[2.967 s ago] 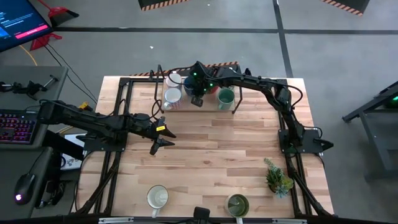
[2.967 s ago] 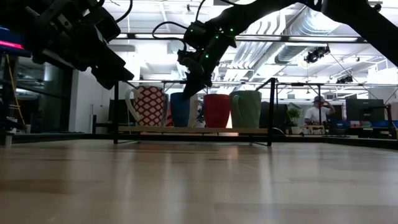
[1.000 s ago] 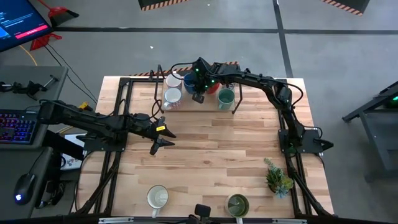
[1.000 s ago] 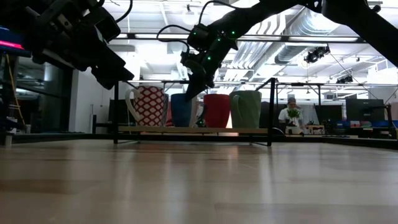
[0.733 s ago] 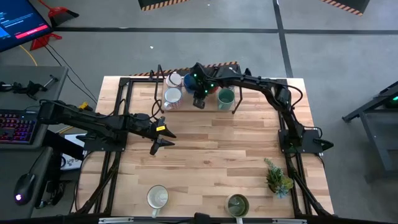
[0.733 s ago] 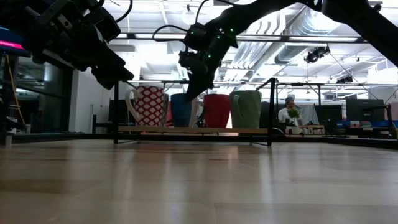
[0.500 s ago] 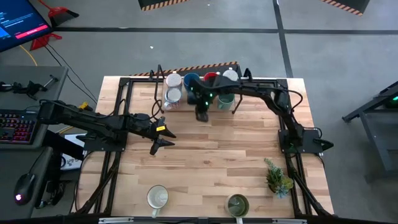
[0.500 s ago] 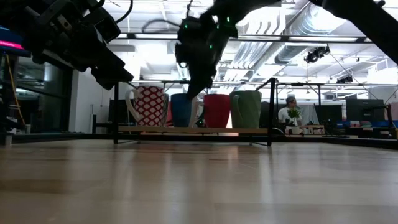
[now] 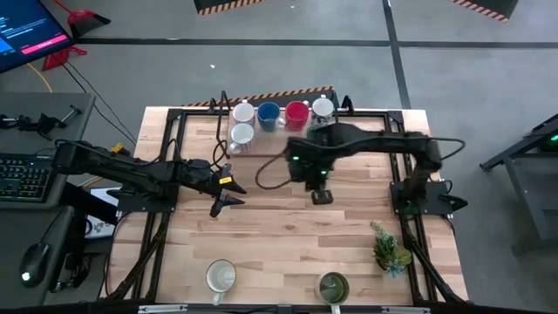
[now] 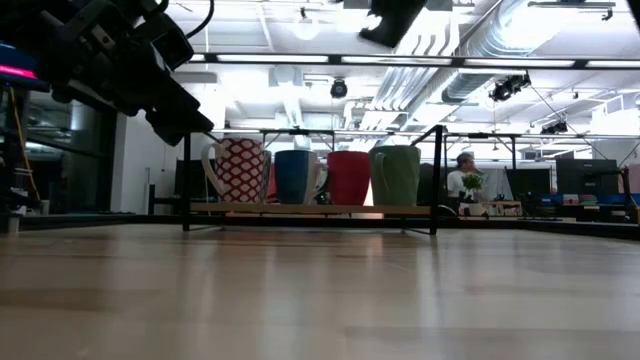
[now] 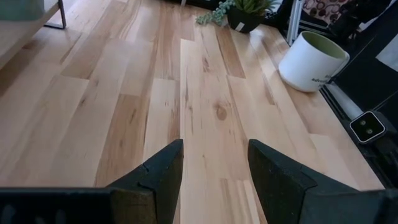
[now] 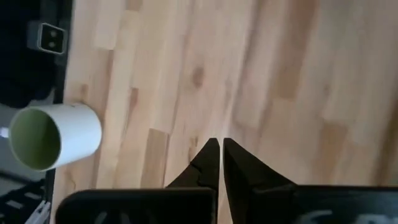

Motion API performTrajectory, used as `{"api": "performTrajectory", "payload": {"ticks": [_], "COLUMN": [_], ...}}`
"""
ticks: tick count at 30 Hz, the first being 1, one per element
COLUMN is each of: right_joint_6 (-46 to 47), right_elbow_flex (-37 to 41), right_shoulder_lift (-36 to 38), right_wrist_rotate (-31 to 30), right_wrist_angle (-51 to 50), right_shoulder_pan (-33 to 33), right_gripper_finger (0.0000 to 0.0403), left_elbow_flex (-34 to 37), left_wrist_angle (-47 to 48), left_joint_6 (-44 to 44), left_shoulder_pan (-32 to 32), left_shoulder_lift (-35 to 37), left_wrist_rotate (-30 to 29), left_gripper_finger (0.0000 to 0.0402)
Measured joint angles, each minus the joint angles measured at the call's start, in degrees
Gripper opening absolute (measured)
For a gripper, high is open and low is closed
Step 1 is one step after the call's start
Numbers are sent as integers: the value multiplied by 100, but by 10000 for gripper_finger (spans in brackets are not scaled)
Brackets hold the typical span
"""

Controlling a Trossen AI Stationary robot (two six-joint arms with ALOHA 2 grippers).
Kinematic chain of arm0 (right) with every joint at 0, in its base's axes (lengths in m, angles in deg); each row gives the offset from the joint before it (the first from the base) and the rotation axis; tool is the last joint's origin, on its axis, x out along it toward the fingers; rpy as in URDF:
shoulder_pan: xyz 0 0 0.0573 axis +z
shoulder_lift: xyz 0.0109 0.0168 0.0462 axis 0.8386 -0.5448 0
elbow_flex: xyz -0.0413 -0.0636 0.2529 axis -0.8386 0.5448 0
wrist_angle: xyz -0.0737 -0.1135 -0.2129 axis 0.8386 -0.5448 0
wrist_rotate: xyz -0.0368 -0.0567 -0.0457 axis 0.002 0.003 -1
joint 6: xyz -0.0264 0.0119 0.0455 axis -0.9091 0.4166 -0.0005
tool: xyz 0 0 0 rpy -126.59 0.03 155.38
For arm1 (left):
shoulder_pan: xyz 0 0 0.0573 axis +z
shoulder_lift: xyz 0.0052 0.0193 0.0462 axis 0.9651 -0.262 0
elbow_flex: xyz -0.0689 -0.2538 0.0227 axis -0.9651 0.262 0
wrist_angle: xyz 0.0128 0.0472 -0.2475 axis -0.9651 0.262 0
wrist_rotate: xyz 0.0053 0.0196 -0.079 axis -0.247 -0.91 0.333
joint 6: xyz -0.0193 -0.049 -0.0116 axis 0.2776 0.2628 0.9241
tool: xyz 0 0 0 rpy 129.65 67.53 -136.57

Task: Place coffee mugs
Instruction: Put the white mug on the shelf

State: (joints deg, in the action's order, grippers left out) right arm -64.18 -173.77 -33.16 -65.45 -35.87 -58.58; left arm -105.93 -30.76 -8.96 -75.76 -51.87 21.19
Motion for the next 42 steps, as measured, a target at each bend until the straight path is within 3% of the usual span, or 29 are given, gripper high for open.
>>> {"api": "performTrajectory", "payload": {"ticks": [3,7,9,12,16,20,24,29,33,38,42], "right_joint_6": [595,1466,1890,2459,3119,3725,3921,3828,3587,2930,2412], "right_elbow_flex": [320,1113,1589,2274,3155,4168,5236,6440,7255,7946,8091], "right_shoulder_lift": [605,1659,2229,2972,3693,4158,4453,4538,4522,4522,4522], "right_wrist_rotate": [-437,-1135,-1405,-1750,-2291,-2568,-2699,-2703,-2697,-2756,-2729], "right_wrist_angle": [-146,-40,136,418,600,854,1953,4211,6197,8533,9637], "right_shoulder_pan": [185,509,691,983,1400,1742,2075,2441,2675,2827,2918], "right_gripper_finger": [0,0,0,0,0,0,0,0,0,0,0], "left_elbow_flex": [0,-157,-493,-1334,-2587,-3412,-3577,-2943,-2189,-1632,-1563], "left_wrist_angle": [52,569,1356,3345,5643,6850,7318,6873,4559,1264,-13], "left_joint_6": [107,151,145,135,97,266,621,1327,1375,572,-266], "left_shoulder_pan": [0,2,12,49,44,-60,-300,-890,-1531,-2080,-2394], "left_shoulder_lift": [0,49,105,190,192,197,194,169,168,168,167], "left_wrist_rotate": [122,708,856,839,484,21,-179,-387,-388,-863,-1194], "left_gripper_finger": [170,170,170,170,170,170,170,170,170,170,170]}}
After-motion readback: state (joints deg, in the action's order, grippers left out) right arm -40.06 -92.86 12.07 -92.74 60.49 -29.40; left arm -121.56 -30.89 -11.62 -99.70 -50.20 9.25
